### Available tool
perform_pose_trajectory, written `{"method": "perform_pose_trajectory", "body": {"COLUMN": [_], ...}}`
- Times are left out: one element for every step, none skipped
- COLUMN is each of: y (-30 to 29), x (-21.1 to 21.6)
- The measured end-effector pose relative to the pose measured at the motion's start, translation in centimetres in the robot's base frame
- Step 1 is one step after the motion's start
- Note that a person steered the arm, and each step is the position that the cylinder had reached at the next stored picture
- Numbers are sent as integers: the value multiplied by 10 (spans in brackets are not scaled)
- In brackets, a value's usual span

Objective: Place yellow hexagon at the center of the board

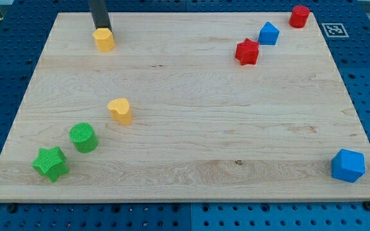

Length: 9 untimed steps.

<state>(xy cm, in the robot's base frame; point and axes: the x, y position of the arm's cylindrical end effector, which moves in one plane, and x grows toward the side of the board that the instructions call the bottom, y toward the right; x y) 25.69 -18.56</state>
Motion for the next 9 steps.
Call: {"method": "perform_pose_trajectory", "body": {"y": [-24,-26,-11,20,54,86,112,144,171], "x": [1,13,33,45,50,50,46,57,74]}}
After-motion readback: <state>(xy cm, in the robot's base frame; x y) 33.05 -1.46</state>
